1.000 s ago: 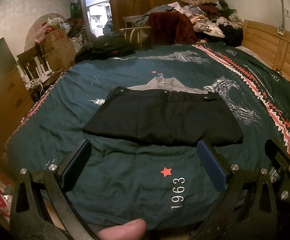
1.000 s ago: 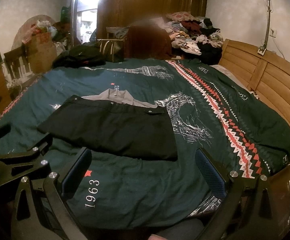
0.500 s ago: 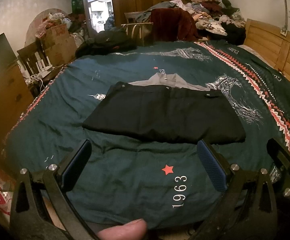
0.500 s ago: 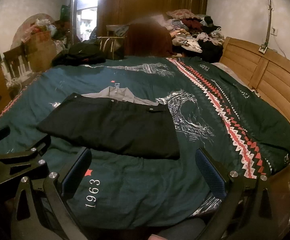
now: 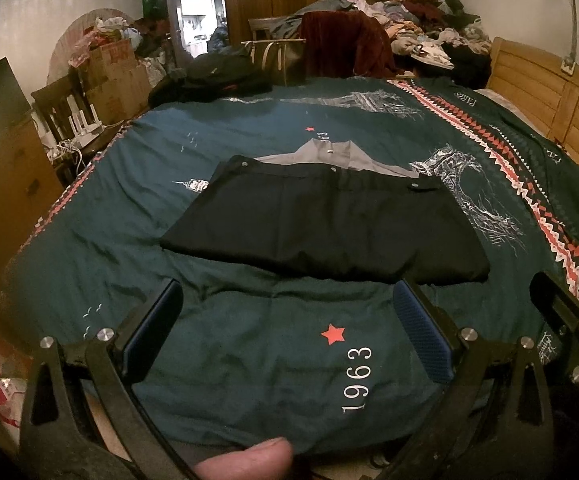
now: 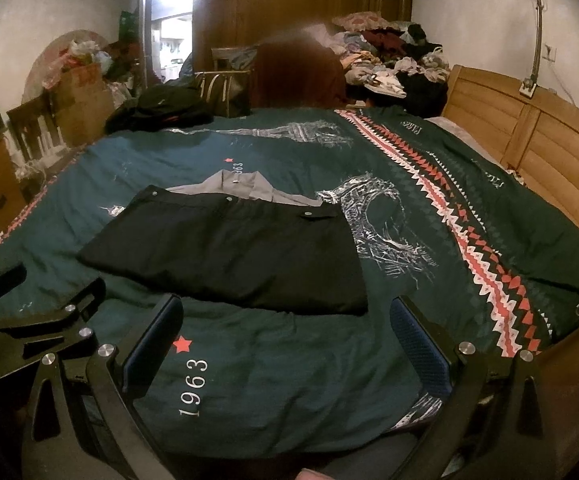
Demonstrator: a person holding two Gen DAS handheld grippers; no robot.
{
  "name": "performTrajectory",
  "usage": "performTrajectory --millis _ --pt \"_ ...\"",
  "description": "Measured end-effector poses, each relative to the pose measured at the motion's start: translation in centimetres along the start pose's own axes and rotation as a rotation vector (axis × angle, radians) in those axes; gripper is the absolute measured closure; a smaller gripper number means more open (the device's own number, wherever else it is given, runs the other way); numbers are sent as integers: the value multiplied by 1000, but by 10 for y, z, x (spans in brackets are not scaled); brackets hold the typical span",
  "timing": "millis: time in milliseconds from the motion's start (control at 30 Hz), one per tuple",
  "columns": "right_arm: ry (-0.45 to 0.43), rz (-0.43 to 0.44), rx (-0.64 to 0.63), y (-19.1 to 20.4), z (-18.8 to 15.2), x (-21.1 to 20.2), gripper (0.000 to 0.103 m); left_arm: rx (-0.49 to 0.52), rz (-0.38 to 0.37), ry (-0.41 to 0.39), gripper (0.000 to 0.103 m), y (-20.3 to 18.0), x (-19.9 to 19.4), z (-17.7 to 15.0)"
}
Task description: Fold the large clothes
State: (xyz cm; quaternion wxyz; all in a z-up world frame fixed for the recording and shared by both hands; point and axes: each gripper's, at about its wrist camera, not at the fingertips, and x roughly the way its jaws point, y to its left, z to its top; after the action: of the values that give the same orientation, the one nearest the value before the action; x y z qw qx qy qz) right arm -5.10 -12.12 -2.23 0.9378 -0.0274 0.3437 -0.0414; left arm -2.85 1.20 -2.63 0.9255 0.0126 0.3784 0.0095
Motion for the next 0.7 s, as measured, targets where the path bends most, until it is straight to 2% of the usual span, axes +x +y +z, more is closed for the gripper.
performTrajectory --millis 267,333,400,433,533,600,700 --pt "5 -13 -2 2 -4 4 0 -13 -22 -10 0 9 5 -3" --pt "16 -2 -5 3 -8 11 0 9 27 -81 0 21 20 -4" --pt "38 -2 -13 3 -14 32 0 25 90 -101 0 34 47 -10" --pt "53 -9 -17 0 -17 44 0 36 129 -99 0 44 73 -16" --pt "190 6 -25 -3 -43 120 0 19 159 51 0 74 138 -29" --pt "239 1 -32 -5 -59 158 0 1 218 111 0 94 169 -39" --pt "322 -23 -42 -6 -81 207 0 -8 262 193 0 113 203 -56"
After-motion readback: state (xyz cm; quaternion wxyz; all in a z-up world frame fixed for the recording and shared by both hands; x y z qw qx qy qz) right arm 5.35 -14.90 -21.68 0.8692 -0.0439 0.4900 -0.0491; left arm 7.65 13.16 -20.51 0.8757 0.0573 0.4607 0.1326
